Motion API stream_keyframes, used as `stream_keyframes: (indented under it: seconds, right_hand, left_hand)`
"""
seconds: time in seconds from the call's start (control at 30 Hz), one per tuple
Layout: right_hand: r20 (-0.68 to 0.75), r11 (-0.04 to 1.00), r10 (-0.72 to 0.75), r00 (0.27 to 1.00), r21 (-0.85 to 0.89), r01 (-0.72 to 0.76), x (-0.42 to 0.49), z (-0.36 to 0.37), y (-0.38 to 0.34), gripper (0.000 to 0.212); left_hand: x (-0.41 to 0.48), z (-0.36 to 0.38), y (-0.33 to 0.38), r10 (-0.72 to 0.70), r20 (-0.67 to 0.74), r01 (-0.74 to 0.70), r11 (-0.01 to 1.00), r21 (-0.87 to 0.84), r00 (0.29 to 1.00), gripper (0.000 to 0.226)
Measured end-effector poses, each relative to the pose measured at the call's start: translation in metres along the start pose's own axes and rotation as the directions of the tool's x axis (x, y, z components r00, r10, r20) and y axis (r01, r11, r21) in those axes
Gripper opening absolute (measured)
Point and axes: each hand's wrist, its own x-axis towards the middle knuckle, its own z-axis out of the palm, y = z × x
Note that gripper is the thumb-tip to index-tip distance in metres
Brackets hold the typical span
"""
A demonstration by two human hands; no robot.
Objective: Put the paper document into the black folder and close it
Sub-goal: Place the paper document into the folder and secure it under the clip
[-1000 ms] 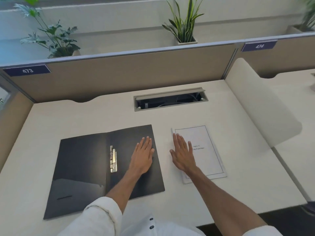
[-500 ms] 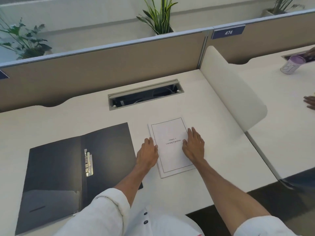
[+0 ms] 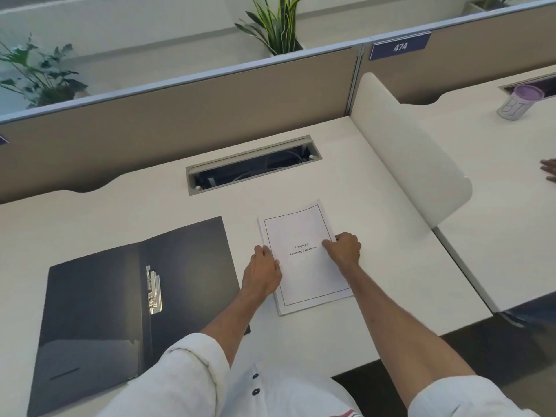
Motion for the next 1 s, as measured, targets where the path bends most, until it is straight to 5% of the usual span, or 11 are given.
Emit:
stream_keyframes:
  seconds: [0.27, 0.4, 0.67, 0.73, 0.8, 1.0]
  right_hand:
    - [0.020, 0.980, -0.159, 0.987, 0.122, 0.155, -0.033, -0.011, -0.003, 0.016]
    - [-0.054, 0.967, -0.222, 0.974, 0.117, 0.227, -0.047, -0.015, -0.007, 0.007]
    - [-0.059, 0.890, -0.320, 0.946, 0.323, 0.321, -0.069, -0.003, -0.031, 0.008]
    - [-0.039, 0.876, -0.327, 0.944, 0.363, 0.318, -0.079, 0.009, -0.041, 0.007]
    - [-0.018, 0.864, -0.341, 0.940, 0.389, 0.321, -0.089, 0.024, -0.052, 0.007]
    - [0.085, 0.860, -0.356, 0.931, 0.420, 0.290, -0.123, 0.086, -0.083, 0.012]
  left_hand:
    - [0.005, 0.000, -0.011, 0.020, 0.026, -0.018, 0.998, -0.057, 0.999, 0.050]
    - [0.011, -0.008, -0.029, 0.023, 0.118, 0.006, 0.972, -0.236, 0.993, 0.032]
    - [-0.010, -0.030, -0.075, -0.110, 0.144, 0.175, 0.783, -0.597, 0.984, 0.050]
    - [-0.017, -0.031, -0.092, -0.130, 0.160, 0.205, 0.706, -0.678, 0.979, 0.038]
    - [-0.027, -0.033, -0.111, -0.141, 0.139, 0.197, 0.674, -0.712, 0.980, 0.022]
    - [-0.067, -0.050, -0.172, -0.299, -0.029, 0.191, 0.680, -0.707, 0.954, 0.019]
